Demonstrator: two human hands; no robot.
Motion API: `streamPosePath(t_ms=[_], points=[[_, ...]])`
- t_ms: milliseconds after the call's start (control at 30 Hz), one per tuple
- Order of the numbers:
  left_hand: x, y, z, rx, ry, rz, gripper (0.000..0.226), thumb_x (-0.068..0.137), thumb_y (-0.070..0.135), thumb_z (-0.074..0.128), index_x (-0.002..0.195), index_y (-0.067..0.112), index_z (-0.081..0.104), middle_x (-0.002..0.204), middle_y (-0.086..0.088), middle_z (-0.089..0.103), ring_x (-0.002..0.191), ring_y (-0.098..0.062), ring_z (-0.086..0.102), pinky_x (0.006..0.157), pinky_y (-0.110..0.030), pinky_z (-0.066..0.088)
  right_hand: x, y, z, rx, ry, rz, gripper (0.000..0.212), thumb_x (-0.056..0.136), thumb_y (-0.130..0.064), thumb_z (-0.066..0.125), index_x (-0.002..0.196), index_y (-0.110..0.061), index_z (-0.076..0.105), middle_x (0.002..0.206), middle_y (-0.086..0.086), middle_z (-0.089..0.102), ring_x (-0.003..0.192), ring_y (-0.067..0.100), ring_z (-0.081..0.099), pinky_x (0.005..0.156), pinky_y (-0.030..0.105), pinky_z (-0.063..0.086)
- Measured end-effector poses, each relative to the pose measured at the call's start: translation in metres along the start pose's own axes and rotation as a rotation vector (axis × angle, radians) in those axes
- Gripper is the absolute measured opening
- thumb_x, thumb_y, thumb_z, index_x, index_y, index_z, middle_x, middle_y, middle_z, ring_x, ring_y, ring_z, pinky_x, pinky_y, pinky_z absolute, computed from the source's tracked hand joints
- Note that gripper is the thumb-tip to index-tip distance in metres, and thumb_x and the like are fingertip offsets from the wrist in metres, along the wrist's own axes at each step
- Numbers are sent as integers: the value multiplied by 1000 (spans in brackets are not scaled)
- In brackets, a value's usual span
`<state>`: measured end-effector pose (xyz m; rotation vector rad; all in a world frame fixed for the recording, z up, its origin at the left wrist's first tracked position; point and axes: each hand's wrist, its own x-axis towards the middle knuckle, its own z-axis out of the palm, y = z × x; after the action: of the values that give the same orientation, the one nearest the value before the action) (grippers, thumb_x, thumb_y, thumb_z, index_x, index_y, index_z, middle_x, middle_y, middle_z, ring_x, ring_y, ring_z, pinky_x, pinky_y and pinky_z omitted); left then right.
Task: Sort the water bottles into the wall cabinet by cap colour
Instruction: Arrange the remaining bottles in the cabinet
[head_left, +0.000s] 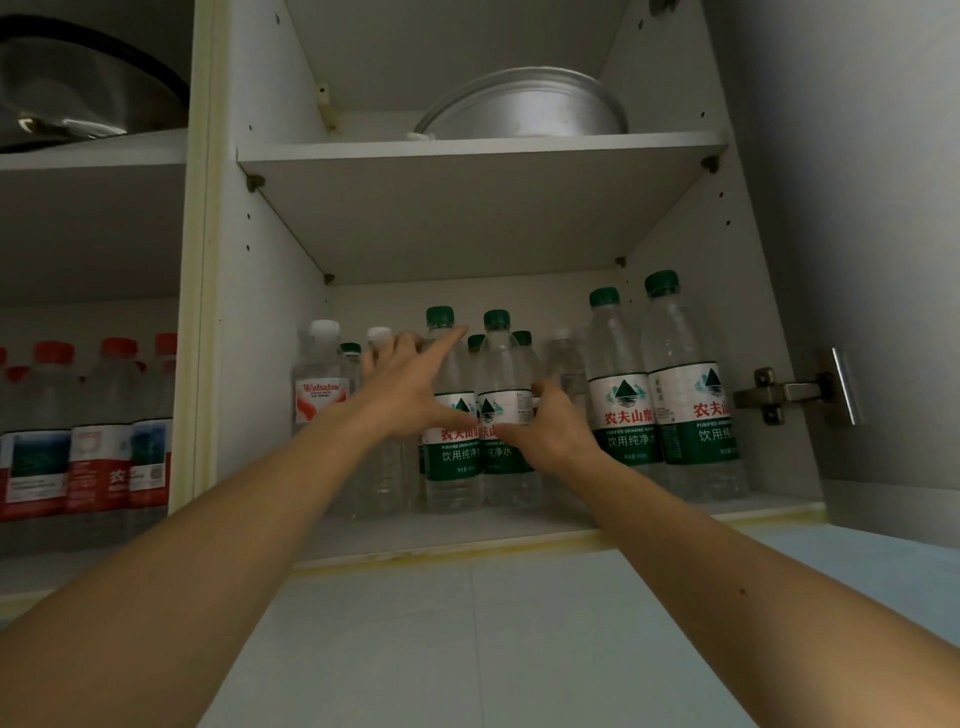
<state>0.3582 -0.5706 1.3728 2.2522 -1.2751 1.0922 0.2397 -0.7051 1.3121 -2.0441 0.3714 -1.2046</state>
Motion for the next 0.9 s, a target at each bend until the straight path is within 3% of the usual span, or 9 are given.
streamPosePath(t_ms=[333,567,700,900], points=[[9,-17,14,127,38,3,109,72,79,65,156,48,2,154,-15,31,146,-35,15,120,-58,2,5,6,2,-60,-24,-28,59,86,-19,79,133,-10,45,131,13,61,114,28,64,97,44,56],[4,-27,27,76,116,49,108,73,83,58,155,48,-2,155,-13,28,148,-33,14,121,-60,0,8,8,2,-62,-67,24,56,87,-21,79,133,-9,51,131,13,61,116,28,63,99,45,55],[-7,-37,40,30,204,109,108,77,82,55,157,44,-5,157,-10,24,150,-30,9,121,-57,-3,9,5,3,-84,-104,38,48,90,-23,76,130,-9,54,125,11,64,110,26,65,93,40,57],[-12,-38,42,37,213,165,115,72,81,62,158,40,-2,160,-8,18,152,-28,-1,121,-52,-8,13,-3,1,-180,-169,66,42,92,-25,73,124,-9,53,118,11,63,104,26,65,87,40,59]])
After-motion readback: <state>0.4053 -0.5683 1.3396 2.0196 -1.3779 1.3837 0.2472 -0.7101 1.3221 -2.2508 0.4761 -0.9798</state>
